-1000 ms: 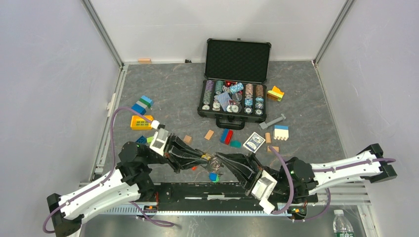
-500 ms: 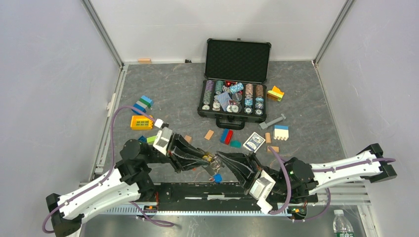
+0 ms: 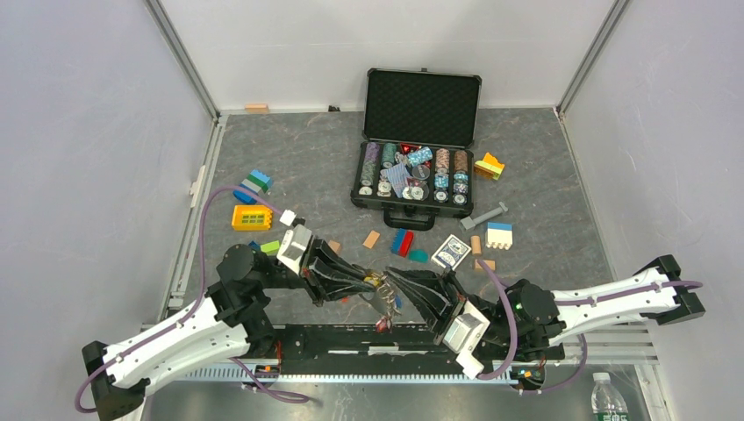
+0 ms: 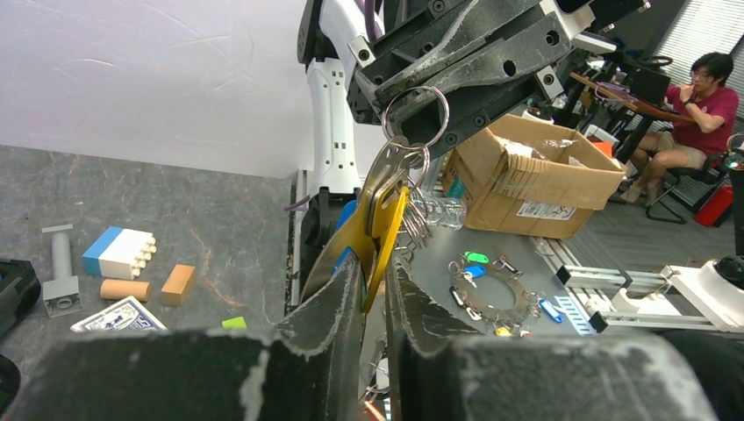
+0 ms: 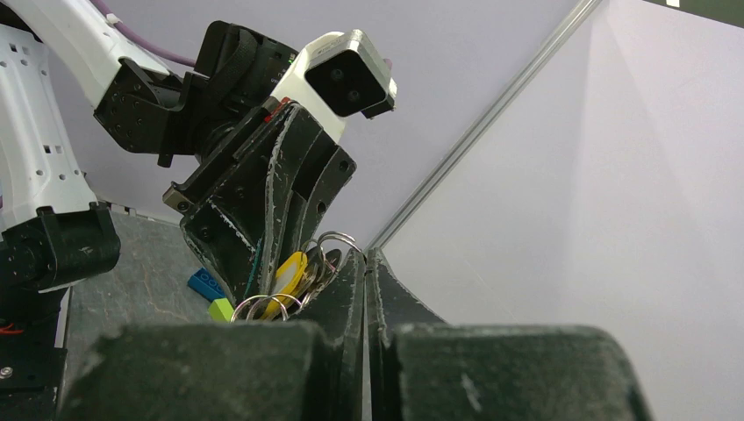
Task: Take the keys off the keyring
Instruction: Remove the key from the keyring.
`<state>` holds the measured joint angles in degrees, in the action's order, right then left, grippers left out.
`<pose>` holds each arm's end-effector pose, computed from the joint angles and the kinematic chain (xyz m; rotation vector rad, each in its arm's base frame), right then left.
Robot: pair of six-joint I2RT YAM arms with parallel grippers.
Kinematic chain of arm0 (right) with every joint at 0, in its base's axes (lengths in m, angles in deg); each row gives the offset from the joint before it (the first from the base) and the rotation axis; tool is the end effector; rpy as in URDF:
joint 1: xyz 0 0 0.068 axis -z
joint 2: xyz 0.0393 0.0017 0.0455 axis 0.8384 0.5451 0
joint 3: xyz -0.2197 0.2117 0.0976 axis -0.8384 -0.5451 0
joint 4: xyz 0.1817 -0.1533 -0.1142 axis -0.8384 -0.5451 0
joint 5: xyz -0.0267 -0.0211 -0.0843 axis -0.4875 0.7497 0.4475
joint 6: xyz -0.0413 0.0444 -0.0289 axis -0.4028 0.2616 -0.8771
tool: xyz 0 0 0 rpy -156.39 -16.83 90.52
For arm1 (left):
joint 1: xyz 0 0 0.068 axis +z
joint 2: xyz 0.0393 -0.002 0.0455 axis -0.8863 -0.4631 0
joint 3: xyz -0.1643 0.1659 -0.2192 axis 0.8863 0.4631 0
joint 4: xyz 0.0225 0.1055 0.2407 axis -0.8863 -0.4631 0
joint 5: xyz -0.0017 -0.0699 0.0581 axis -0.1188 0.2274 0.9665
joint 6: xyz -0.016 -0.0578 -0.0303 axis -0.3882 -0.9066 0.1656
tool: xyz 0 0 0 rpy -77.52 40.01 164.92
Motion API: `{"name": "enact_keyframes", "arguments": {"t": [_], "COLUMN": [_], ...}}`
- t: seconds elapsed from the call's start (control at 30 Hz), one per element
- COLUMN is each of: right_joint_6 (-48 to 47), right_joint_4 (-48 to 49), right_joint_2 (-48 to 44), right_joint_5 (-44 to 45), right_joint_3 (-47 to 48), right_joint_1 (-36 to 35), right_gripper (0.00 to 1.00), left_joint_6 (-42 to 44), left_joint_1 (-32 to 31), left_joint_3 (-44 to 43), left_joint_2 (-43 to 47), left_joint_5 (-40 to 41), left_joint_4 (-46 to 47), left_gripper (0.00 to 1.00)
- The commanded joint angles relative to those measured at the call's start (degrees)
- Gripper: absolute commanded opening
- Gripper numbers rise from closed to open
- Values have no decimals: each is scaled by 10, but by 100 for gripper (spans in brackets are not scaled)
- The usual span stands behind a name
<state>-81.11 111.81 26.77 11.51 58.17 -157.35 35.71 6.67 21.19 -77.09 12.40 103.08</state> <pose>-0.0089 0.1637 0.4110 -0.9736 0.6356 0.5687 0.0387 -0.1145 0.3687 0.9732 1.1194 -1.5746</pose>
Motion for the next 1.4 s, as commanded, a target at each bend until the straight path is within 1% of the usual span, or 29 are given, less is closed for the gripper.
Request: {"name": "enact_keyframes", "arguments": {"t": [0.0,0.07,0.1,0.13,0.17,0.27,0.47,0.63,0.83,0.97,1.23,1.37], "right_joint_6": [-7,-8,-8,-10,-10,-10,-9,-10,-11,-12,-11,-11], "right_joint_4": [33,33,33,33,33,33,34,34,35,34,34,37], "right_joint_2": [-15,-15,-15,-15,-15,-16,-16,-17,-19,-19,-17,-17], "right_joint_5": [9,10,11,11,11,11,11,11,12,12,10,10], "right_joint_3": [3,2,2,2,2,1,0,-1,1,-2,-1,-2], "right_joint_1": [0,-1,-1,-1,-1,-1,-1,-1,-1,-1,-1,-1], "right_gripper": [0,0,0,0,0,0,0,0,0,0,0,0], "left_joint_6": [28,35,39,42,46,46,46,44,89,108,109,97], "left_joint_1": [-2,-2,-1,-1,-1,-1,-1,-1,-1,-2,-1,-1], "left_joint_3": [-28,-33,-34,-36,-37,-36,-34,-35,-55,-55,-52,-46], "left_joint_2": [4,6,7,7,9,12,14,13,31,56,62,54], "left_joint_5": [-11,-12,-12,-12,-11,-8,-7,-8,10,37,33,18], "left_joint_4": [-9,-22,-29,-36,-40,-42,-44,-47,-142,-169,-167,-138], "left_gripper": [17,17,20,28,33,38,39,37,41,44,44,42]}}
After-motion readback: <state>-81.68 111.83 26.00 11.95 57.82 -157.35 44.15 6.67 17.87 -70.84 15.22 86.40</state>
